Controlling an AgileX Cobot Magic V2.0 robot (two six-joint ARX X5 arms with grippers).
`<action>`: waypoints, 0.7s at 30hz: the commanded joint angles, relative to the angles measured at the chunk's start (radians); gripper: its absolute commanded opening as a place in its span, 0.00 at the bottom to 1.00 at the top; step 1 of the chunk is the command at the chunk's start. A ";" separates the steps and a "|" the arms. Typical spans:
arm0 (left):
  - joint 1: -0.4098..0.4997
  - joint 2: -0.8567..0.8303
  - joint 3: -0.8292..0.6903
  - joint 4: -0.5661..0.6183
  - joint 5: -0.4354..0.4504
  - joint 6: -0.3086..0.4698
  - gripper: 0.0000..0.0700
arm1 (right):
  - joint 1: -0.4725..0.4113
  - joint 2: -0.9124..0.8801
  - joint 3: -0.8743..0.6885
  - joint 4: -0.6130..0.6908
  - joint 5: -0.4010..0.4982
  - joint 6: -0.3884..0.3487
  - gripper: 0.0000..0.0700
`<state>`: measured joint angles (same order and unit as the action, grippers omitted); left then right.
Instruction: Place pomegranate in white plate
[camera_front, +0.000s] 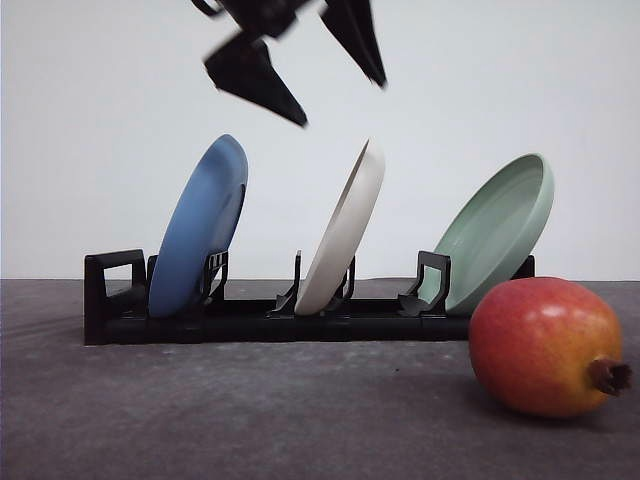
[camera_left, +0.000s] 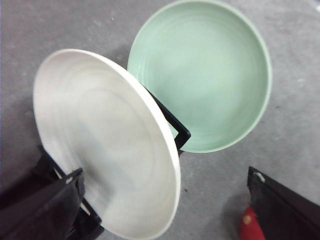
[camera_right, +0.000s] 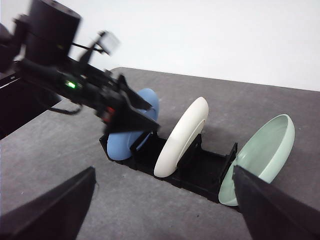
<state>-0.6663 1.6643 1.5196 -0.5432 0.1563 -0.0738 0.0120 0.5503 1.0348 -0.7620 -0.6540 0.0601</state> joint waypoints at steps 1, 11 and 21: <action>-0.018 0.045 0.023 0.013 -0.018 0.006 0.91 | 0.001 0.004 0.018 0.004 0.000 0.011 0.80; -0.043 0.157 0.023 0.104 -0.025 0.006 0.90 | 0.001 0.004 0.018 0.001 0.000 0.011 0.80; -0.044 0.187 0.023 0.117 -0.025 0.005 0.72 | 0.001 0.004 0.018 -0.010 0.000 0.011 0.80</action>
<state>-0.6998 1.8220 1.5196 -0.4306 0.1322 -0.0731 0.0120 0.5503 1.0348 -0.7762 -0.6544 0.0601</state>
